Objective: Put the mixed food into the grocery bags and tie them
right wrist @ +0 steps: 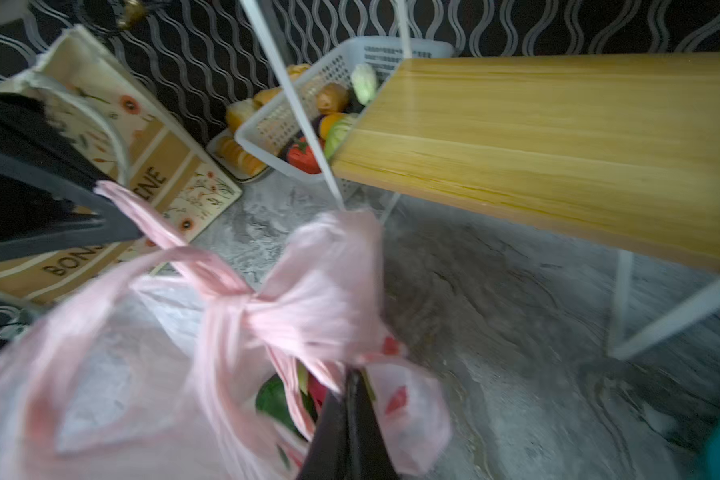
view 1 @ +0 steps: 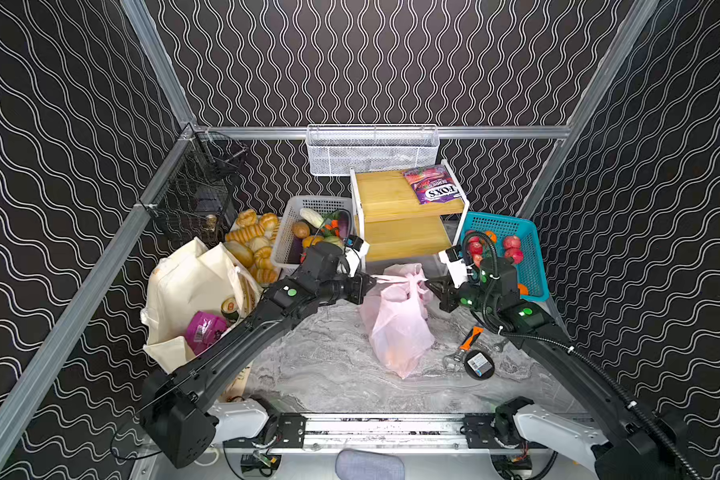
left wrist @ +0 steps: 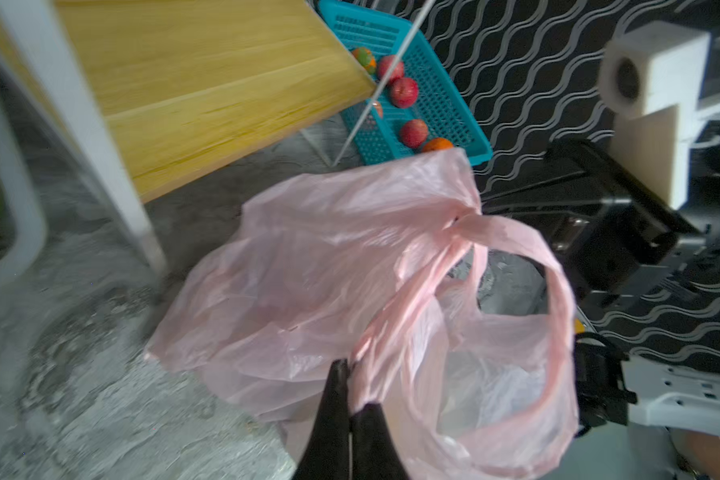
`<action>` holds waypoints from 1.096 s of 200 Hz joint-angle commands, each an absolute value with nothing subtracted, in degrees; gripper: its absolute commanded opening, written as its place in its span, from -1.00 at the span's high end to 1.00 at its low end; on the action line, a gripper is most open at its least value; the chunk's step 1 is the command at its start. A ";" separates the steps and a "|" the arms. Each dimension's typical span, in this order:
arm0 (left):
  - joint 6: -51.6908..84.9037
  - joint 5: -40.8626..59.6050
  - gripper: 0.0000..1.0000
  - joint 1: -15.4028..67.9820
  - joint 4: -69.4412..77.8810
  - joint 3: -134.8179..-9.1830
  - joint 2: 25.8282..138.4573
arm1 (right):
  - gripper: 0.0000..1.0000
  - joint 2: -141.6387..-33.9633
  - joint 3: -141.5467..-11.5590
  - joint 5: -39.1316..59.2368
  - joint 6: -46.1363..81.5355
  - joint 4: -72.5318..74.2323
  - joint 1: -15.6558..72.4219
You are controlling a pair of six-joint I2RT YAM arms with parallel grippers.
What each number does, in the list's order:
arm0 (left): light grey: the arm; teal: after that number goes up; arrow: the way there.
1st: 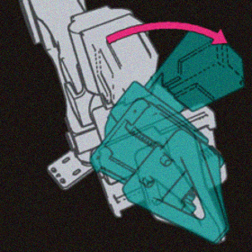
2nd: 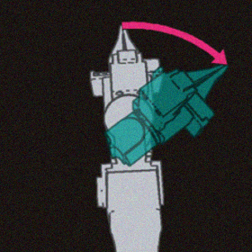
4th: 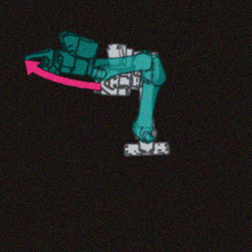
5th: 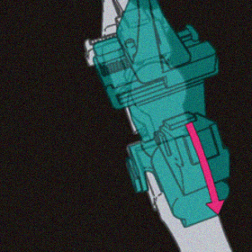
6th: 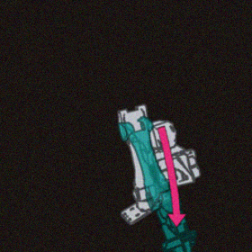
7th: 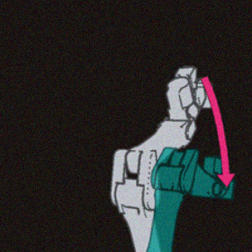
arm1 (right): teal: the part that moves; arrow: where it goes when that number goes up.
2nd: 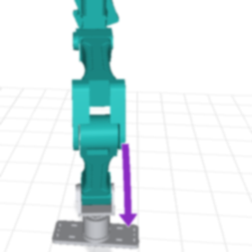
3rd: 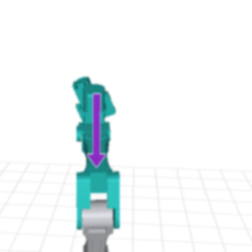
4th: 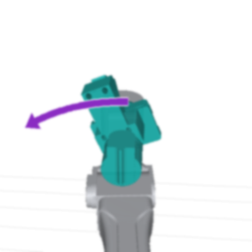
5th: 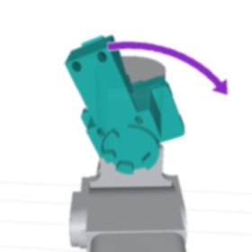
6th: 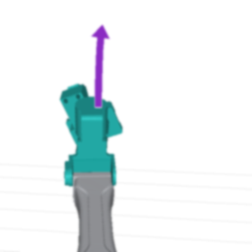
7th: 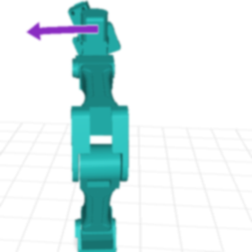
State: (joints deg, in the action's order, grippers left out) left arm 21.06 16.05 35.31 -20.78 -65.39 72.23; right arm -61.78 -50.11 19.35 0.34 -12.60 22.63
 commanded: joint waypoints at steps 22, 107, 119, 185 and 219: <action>20.95 12.62 1.00 34.65 -21.83 -63.88 71.88 | 1.00 -62.75 -51.42 16.34 -2.44 -16.86 22.59; 24.56 2.14 1.00 28.73 -25.21 -56.49 67.76 | 1.00 -61.36 -50.17 -3.94 4.93 -14.48 18.93; 24.69 1.14 1.00 27.97 -25.65 -55.11 67.17 | 1.00 -61.23 -48.59 -5.29 5.97 -13.24 18.25; 28.73 -3.91 1.00 26.53 -27.21 -47.84 62.71 | 1.00 -61.13 -43.81 -6.26 11.13 -7.30 17.65; 29.34 -7.77 1.00 26.52 -27.90 -45.83 61.00 | 1.00 -58.29 -40.46 -8.55 9.38 -3.19 17.57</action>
